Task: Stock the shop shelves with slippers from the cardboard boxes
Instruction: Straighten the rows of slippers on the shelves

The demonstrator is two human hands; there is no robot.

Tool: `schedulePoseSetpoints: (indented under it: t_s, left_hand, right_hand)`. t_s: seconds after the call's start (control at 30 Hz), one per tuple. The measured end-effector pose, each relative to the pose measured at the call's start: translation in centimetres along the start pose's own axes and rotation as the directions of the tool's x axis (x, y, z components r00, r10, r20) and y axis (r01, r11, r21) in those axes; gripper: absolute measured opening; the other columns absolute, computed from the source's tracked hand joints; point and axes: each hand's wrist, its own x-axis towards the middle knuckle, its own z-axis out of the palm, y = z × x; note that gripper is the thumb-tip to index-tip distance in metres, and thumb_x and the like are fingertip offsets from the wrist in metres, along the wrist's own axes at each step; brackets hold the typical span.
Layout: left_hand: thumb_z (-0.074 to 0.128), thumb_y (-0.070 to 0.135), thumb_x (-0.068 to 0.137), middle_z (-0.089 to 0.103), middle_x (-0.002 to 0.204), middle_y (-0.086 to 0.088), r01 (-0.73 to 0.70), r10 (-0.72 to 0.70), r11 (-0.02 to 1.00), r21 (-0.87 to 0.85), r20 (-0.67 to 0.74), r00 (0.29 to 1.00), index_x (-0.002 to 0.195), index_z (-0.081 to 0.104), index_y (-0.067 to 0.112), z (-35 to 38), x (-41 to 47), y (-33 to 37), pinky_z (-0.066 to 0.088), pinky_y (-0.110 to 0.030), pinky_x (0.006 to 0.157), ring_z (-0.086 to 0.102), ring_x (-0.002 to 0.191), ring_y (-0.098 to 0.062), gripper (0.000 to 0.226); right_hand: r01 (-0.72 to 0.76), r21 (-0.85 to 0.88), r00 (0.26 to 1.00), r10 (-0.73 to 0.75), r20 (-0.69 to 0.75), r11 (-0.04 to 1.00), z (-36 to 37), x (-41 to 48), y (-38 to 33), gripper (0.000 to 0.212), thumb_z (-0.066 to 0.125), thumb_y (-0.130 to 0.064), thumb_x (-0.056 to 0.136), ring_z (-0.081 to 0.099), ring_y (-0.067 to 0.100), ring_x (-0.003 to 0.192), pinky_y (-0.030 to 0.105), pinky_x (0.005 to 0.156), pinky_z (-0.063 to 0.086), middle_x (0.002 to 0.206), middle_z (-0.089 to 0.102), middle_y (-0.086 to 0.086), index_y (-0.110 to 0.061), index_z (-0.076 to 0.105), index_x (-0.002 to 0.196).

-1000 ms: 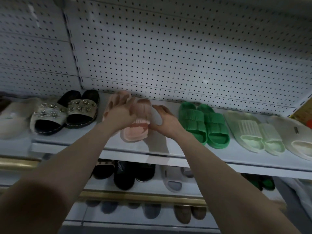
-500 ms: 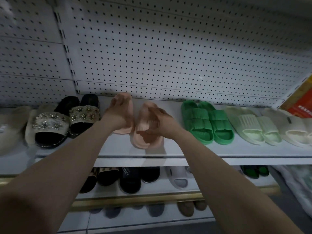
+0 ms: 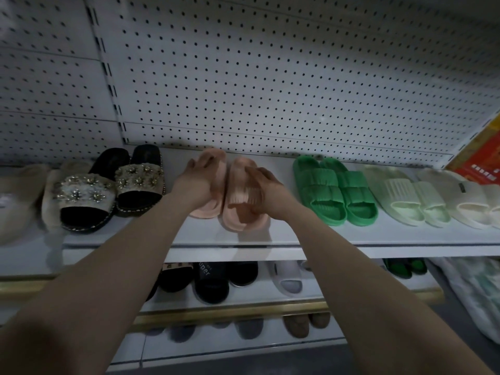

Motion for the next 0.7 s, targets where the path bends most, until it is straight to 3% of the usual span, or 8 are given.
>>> schedulePoseSetpoints:
  t_s: [0.1, 0.3, 0.5, 0.7]
  left_hand:
    - [0.064, 0.018, 0.081, 0.036, 0.146, -0.012, -0.053, 0.053, 0.998, 0.019, -0.033, 0.998, 0.149, 0.017, 0.023, 0.2, -0.7, 0.4, 0.042, -0.039, 0.092, 0.043, 0.117, -0.037, 0.082]
    - [0.078, 0.032, 0.075, 0.030, 0.154, -0.010, -0.128, 0.128, 0.992, 0.004, -0.083, 0.988, 0.151, 0.022, 0.021, 0.4, -1.2, 1.1, 0.043, -0.039, 0.097, 0.045, 0.119, -0.040, 0.095]
    - [0.081, 0.032, 0.067, 0.039, 0.149, -0.007, -0.155, 0.146, 0.986, -0.054, -0.138, 0.980, 0.145, 0.034, 0.022, 1.3, -0.8, 2.3, 0.047, -0.042, 0.093, 0.051, 0.111, -0.041, 0.091]
    - [0.083, 0.041, 0.063, 0.040, 0.149, -0.007, -0.163, 0.155, 0.986, -0.042, -0.150, 0.976, 0.147, 0.035, 0.021, 1.6, -0.2, 3.7, 0.046, -0.038, 0.095, 0.050, 0.114, -0.040, 0.098]
  right_hand:
    - [-0.019, 0.002, 1.000, 0.019, -0.016, 1.000, 0.0, 0.1, 0.3, 0.100, 0.072, -0.010, 0.075, 0.051, 0.039, 0.126, 0.040, 0.102, 0.045, 0.162, 0.016, 0.006, -0.029, 0.017, 0.156]
    - [-0.130, -0.048, 0.986, 0.124, -0.116, 0.990, 0.7, -0.7, -0.3, 0.081, 0.046, -0.003, 0.088, 0.053, 0.041, 0.120, 0.044, 0.097, 0.048, 0.160, 0.015, 0.009, -0.031, 0.012, 0.156]
    - [-0.203, -0.059, 0.966, 0.191, -0.172, 0.977, 1.0, -1.4, 0.6, 0.081, 0.042, -0.001, 0.089, 0.059, 0.040, 0.110, 0.043, 0.087, 0.051, 0.159, 0.016, 0.011, -0.035, 0.012, 0.156]
    - [-0.209, -0.091, 0.970, 0.194, -0.148, 0.974, 0.0, -1.6, 1.9, 0.074, 0.039, -0.009, 0.096, 0.060, 0.038, 0.106, 0.042, 0.093, 0.049, 0.143, 0.037, 0.018, -0.035, 0.006, 0.157]
